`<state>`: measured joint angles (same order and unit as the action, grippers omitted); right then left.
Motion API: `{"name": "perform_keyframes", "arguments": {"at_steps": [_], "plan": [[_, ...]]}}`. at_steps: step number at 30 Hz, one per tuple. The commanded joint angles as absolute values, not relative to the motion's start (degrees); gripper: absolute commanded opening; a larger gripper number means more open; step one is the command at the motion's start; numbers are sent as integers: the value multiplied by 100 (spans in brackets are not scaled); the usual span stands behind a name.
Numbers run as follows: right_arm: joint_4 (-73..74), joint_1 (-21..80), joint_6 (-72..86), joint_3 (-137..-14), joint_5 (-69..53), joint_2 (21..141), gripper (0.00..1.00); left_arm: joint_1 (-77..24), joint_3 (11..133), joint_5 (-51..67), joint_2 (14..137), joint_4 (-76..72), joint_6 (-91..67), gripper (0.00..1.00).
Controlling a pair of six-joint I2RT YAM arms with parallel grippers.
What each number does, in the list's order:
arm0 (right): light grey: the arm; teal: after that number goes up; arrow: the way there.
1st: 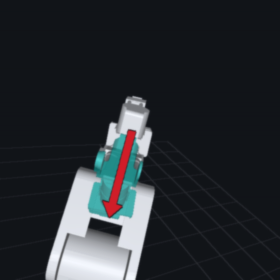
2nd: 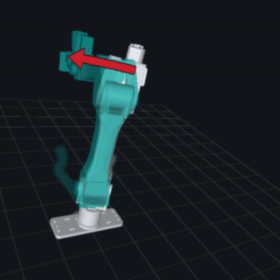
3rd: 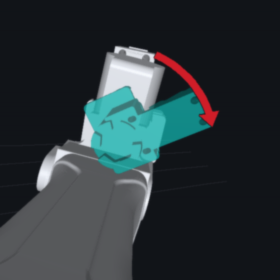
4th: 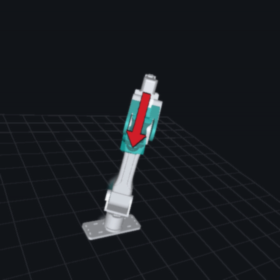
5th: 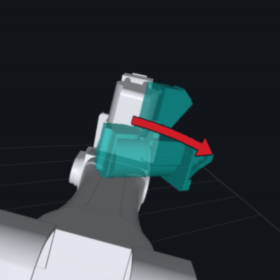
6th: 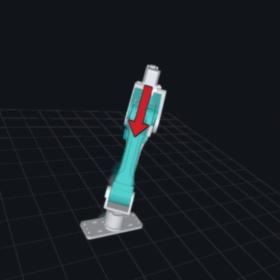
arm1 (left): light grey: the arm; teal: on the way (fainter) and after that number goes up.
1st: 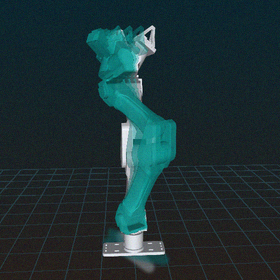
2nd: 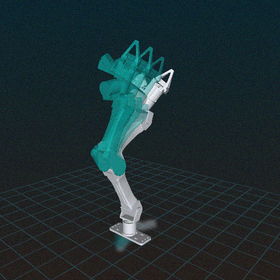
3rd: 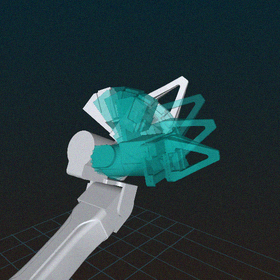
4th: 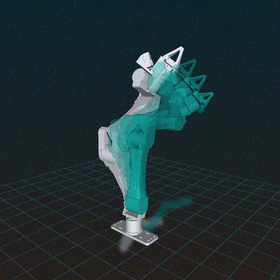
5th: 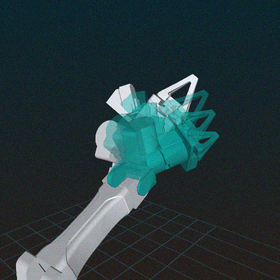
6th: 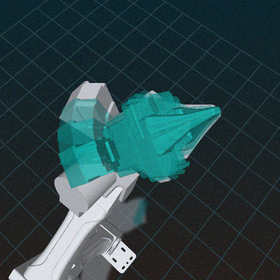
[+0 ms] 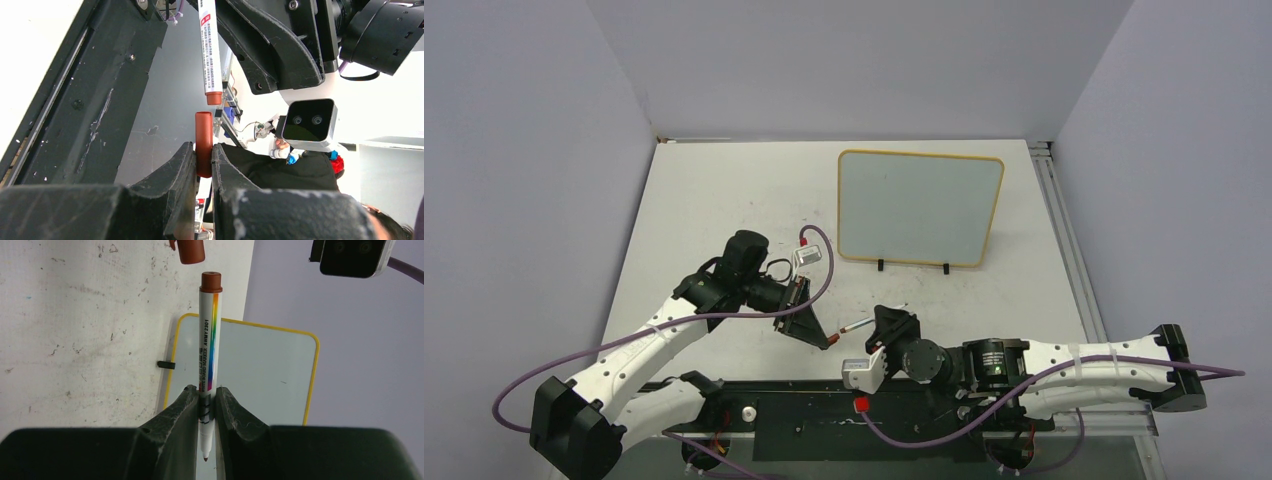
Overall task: Write a sentence on the whiteboard
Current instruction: Open the whiteboard marker.
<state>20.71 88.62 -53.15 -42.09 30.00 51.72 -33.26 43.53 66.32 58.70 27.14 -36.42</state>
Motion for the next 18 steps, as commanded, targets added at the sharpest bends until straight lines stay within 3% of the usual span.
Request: {"name": "perform_keyframes", "arguments": {"at_steps": [1, 18], "plan": [[2056, 8936, -5286, -4153, 3106, 5122, 5, -3278, 4485, 6818, 5836, 2554, -3562, 0], [1962, 8965, -5335, -4122, 3132, 5140, 5, -3270, 4449, 6838, 5852, 2526, -3596, 0]]}}
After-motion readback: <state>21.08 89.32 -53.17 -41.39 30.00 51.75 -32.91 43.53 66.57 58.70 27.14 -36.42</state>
